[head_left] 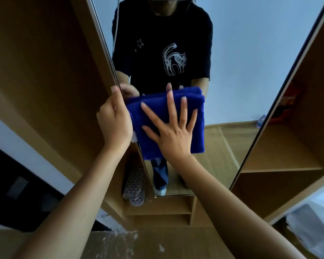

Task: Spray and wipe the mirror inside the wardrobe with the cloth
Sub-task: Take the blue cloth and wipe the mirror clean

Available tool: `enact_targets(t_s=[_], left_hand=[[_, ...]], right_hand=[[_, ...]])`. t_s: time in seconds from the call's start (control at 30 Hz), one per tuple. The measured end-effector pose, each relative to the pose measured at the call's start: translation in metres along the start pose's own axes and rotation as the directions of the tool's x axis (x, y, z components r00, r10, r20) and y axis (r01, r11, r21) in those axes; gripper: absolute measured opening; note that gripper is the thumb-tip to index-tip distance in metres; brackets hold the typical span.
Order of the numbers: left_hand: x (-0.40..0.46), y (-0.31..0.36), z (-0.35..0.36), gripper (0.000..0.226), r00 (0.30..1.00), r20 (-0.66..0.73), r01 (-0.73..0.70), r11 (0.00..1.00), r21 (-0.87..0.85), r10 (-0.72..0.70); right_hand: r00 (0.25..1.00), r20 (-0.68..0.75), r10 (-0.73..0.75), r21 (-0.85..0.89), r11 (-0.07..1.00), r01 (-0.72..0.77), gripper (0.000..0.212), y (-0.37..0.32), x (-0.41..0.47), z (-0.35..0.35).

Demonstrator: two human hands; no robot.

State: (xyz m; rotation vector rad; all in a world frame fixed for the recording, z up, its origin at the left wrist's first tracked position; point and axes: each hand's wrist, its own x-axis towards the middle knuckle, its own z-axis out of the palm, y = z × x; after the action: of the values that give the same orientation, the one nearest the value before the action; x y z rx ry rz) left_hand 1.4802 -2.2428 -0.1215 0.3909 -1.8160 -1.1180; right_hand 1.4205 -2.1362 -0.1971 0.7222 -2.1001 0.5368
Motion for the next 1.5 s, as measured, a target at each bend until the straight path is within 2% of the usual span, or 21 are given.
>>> enact_targets(t_s=[0.13, 0.23, 0.33, 0.47, 0.67, 0.83, 0.97, 1.07, 1.23, 1.37, 1.5], left_hand=[[-0.003, 0.009, -0.005, 0.048, 0.997, 0.05, 0.06, 0.994, -0.087, -0.056], [-0.003, 0.014, -0.009, 0.05, 0.992, 0.062, 0.115, 0.987, -0.115, -0.109], [-0.001, 0.008, -0.009, 0.053, 0.989, 0.043, 0.145, 0.981, -0.129, -0.141], [0.002, 0.007, -0.01, 0.055, 0.983, 0.087, 0.172, 0.977, -0.127, -0.161], [0.002, 0.008, -0.01, 0.037, 0.992, 0.064, 0.119, 0.988, -0.098, -0.113], [-0.002, 0.008, -0.01, 0.036, 0.998, 0.058, 0.026, 0.997, -0.067, -0.022], [-0.002, 0.005, -0.009, 0.036, 0.998, 0.066, -0.007, 0.999, -0.054, 0.01], [-0.002, 0.005, -0.009, 0.036, 0.998, 0.057, -0.012, 0.999, -0.045, 0.014], [-0.004, 0.005, 0.002, 0.038, 0.999, -0.026, 0.02, 0.998, -0.063, -0.022], [-0.008, 0.001, 0.014, 0.038, 0.994, -0.104, 0.035, 0.996, -0.076, -0.043], [-0.01, 0.001, 0.026, 0.035, 0.972, -0.223, 0.067, 0.997, -0.037, -0.073]], right_hand=[[0.978, -0.208, 0.037, 0.006, 0.999, -0.037, 0.055, -0.025, 0.073, -0.029], [0.96, -0.277, 0.042, -0.008, 0.999, -0.046, 0.054, -0.031, 0.082, -0.033], [0.972, -0.235, 0.015, -0.036, 0.999, -0.024, 0.054, -0.03, 0.052, -0.017], [0.99, -0.134, -0.031, -0.091, 0.996, 0.019, 0.057, -0.022, -0.004, 0.02], [0.993, -0.096, -0.068, -0.127, 0.99, 0.055, 0.055, -0.01, -0.059, 0.054], [0.995, -0.073, -0.062, -0.104, 0.993, 0.054, 0.055, -0.009, -0.071, 0.057], [0.997, -0.002, -0.075, -0.127, 0.989, 0.074, 0.054, -0.005, -0.072, 0.052], [0.997, -0.038, -0.074, -0.126, 0.99, 0.068, 0.055, 0.003, -0.067, 0.046], [0.99, -0.138, -0.033, -0.115, 0.993, 0.017, 0.053, 0.044, -0.053, 0.029], [0.991, -0.11, -0.082, -0.136, 0.988, 0.066, 0.057, 0.089, -0.049, 0.011], [0.995, -0.078, -0.063, -0.143, 0.988, 0.052, 0.053, 0.13, -0.045, -0.008]])
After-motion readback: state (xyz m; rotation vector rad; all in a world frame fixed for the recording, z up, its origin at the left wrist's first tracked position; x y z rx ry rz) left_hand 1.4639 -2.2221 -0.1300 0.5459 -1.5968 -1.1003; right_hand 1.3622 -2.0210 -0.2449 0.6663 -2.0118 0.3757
